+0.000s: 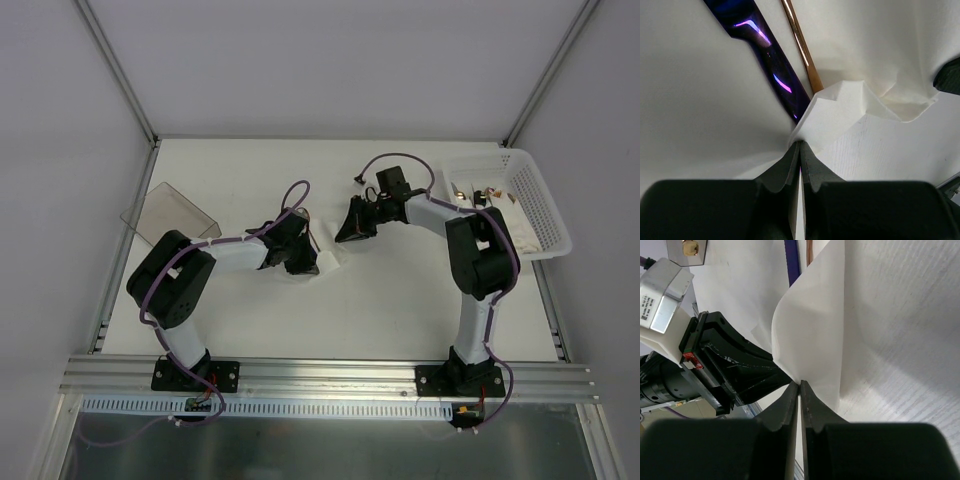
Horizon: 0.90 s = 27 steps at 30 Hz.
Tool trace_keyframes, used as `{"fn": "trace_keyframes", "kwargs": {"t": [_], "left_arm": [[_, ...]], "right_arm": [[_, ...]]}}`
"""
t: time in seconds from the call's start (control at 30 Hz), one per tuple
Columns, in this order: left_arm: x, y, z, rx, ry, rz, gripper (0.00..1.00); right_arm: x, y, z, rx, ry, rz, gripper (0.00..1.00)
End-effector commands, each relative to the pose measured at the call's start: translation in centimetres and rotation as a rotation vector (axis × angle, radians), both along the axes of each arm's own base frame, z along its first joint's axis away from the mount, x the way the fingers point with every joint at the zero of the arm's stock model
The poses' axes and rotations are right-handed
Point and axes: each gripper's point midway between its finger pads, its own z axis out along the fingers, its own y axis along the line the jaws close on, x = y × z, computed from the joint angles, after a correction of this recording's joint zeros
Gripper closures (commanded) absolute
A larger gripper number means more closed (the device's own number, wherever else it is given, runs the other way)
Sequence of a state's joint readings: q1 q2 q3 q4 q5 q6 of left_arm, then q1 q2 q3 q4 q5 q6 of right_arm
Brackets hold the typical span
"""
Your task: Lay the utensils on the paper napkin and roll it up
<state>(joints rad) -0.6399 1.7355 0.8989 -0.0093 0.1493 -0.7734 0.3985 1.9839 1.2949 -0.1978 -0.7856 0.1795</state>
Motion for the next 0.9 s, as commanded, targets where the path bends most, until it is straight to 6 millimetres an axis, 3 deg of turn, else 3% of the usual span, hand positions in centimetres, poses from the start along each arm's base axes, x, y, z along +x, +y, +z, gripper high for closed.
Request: {"fn": "trace_keyframes", "kwargs": {"t": [0.0, 0.53, 0.87], "left_arm": [[-1.3, 2.6, -2.7, 0.11, 0.066, 0.022, 0.97], [-1.4, 3.1, -2.7, 0.118, 0.064, 0.03, 0.97], [-1.6, 3.5, -2.2, 0.118, 0.041, 0.032, 0.97]], "right_arm": [[-0.8, 1.0, 2.9, 0.044, -0.036, 0.018, 0.93], [-3.8, 4.5, 0.2, 0.123, 0.241, -0.021, 0.98], [-4.6, 5.2, -2.5, 0.111, 0.332, -0.051, 0.99]]}}
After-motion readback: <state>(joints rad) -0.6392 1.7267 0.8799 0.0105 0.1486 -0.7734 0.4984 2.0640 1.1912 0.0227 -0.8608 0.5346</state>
